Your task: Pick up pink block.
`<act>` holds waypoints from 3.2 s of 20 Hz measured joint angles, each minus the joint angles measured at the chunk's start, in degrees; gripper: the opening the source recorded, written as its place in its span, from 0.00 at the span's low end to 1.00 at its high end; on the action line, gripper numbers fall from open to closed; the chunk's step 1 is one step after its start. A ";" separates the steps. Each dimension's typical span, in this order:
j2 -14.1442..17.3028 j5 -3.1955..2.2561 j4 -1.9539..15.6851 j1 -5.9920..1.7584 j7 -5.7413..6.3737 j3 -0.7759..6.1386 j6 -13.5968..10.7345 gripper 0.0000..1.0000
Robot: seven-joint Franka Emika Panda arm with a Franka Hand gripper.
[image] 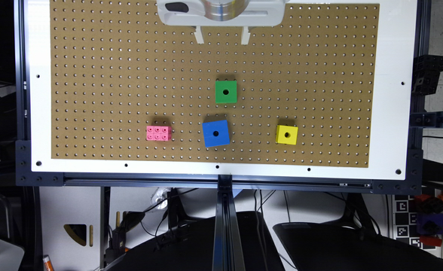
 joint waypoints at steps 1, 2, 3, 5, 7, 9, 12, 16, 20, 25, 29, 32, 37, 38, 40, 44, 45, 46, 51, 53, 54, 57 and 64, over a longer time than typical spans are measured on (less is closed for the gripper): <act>0.00 0.00 -0.02 -0.01 0.00 0.00 -0.01 1.00; 0.00 0.00 -0.05 -0.07 0.00 -0.01 -0.01 1.00; 0.00 -0.04 -0.03 -0.31 -0.03 -0.02 -0.01 1.00; 0.00 -0.17 0.11 -1.51 -0.62 -0.05 0.00 1.00; 0.02 -0.24 0.45 -3.06 -1.72 -0.06 0.00 1.00; 0.48 -0.25 1.61 -4.68 -3.11 -0.07 0.00 1.00; 4.23 -0.26 5.96 -6.92 -5.11 -0.07 0.00 1.00; 11.86 -0.30 13.54 -8.35 -6.28 -0.08 0.00 1.00; 17.31 -0.38 19.06 -9.22 -7.01 -0.08 -0.04 1.00; 19.61 -0.46 22.33 -10.69 -8.33 -0.09 -0.15 1.00; 22.01 -0.48 25.81 -12.69 -10.41 -0.16 -0.32 1.00; 24.70 -0.48 28.93 -14.05 -11.79 -0.14 -0.55 1.00; 27.03 -0.49 32.32 -14.67 -12.33 -0.19 -1.38 1.00; 27.56 -0.50 33.26 -15.17 -12.80 -0.20 -1.66 1.00; 28.44 -0.49 34.61 -15.77 -13.46 -0.20 -2.20 1.00; 29.34 -0.49 35.62 -15.91 -13.62 -0.19 -2.49 1.00; 29.34 -0.49 35.62 -15.91 -13.62 -0.19 -2.49 1.00; 29.34 -0.49 35.62 -15.91 -13.62 -0.18 -2.49 1.00; 31.86 -0.50 35.58 -15.92 -13.62 -0.18 -1.19 1.00; 34.78 -0.50 35.80 -15.93 -13.62 -0.18 1.17 1.00; 35.65 -0.50 36.13 -15.93 -13.62 -0.18 1.62 1.00; 36.44 -0.50 37.06 -15.93 -13.63 -0.18 1.37 1.00; 38.54 -0.50 37.17 -15.93 -13.63 -0.18 2.56 1.00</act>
